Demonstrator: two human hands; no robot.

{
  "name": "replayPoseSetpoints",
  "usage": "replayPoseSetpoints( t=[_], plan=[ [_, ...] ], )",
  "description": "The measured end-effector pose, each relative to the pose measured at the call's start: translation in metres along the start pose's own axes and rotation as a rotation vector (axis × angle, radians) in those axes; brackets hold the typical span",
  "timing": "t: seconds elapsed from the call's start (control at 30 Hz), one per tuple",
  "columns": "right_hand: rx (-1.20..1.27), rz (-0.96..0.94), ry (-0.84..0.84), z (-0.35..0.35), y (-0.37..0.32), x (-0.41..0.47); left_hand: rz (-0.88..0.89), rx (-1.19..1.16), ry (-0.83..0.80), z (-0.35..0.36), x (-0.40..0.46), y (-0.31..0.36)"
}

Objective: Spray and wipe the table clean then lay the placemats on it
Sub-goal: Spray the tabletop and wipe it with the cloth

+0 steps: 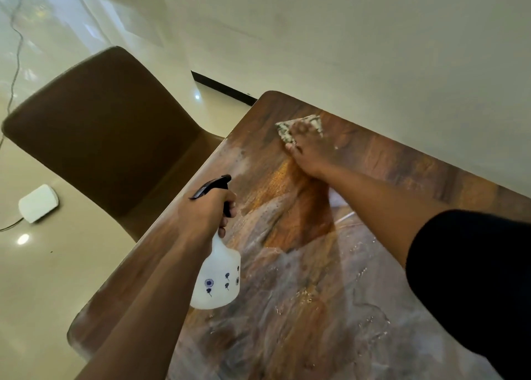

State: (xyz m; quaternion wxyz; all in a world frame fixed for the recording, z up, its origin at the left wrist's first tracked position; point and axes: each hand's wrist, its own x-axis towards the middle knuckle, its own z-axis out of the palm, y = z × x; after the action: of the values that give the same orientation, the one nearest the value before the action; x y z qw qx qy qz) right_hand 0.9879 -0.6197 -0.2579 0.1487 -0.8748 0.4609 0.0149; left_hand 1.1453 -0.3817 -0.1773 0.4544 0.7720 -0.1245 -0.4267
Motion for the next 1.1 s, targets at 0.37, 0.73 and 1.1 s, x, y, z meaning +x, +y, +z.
replayPoseSetpoints(
  t=[0.37, 0.73, 1.1],
  plan=[
    [-0.049, -0.021, 0.049, 0.012, -0.056, 0.003, -0.005, -0.048, 0.028, -0.017, 0.012, -0.005],
    [-0.15, -0.643, -0.156, 0.041, -0.123, -0.035, -0.042, -0.025, 0.081, -0.044, 0.004, -0.013],
    [0.023, -0.034, 0.011, 0.025, -0.128, 0.04, -0.097, -0.057, 0.164, -0.1, -0.01, -0.037]
  ],
)
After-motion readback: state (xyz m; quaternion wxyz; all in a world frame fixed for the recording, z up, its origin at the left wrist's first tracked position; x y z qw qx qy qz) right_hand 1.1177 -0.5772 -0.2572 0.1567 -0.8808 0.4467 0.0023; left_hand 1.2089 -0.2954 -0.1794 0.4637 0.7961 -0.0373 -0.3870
